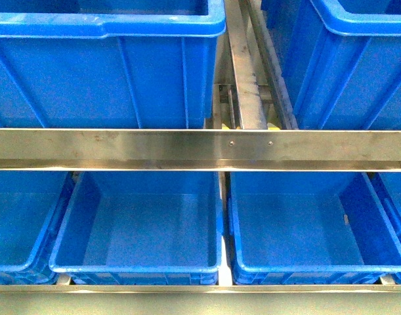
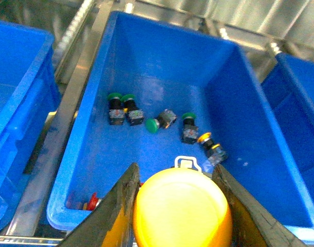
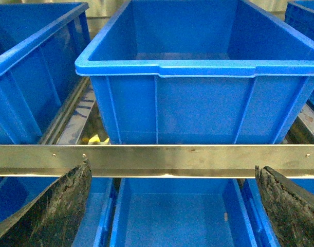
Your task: Pick red and yellow buttons and place in box
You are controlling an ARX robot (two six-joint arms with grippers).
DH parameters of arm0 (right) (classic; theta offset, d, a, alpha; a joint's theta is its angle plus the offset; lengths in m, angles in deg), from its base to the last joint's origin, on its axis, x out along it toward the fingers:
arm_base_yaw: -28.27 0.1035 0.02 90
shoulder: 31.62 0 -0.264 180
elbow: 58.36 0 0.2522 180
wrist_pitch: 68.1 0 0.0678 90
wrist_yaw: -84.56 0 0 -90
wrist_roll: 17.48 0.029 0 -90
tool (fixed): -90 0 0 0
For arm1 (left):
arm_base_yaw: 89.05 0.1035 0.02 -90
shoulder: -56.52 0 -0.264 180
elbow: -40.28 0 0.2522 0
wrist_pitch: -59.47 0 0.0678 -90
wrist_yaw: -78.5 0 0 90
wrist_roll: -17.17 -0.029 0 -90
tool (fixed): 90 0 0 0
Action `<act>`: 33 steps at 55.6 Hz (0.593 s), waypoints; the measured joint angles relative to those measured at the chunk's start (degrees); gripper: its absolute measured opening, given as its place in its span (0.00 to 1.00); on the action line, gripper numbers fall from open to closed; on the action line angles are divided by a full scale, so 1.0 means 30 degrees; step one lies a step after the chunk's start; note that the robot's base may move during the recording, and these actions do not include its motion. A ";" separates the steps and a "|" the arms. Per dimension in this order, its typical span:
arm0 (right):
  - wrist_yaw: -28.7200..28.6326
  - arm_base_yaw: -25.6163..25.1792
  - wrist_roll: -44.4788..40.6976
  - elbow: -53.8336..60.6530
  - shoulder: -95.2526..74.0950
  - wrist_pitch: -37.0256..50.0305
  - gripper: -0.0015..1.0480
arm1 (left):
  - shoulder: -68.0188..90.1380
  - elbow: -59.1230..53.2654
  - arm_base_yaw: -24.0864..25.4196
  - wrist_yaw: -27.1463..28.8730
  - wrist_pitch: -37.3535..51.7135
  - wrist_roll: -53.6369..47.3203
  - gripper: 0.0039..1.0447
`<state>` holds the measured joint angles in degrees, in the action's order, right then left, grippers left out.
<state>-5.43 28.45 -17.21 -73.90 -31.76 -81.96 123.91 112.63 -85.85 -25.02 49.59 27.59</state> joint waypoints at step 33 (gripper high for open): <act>0.0007 0.0000 0.0007 0.0000 0.0000 0.0000 0.93 | 0.5909 -0.1916 -0.4670 -0.5180 1.5635 1.3726 0.32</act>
<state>-5.41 28.45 -17.19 -73.90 -31.76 -81.96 141.64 106.88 -99.86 -40.56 96.50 68.77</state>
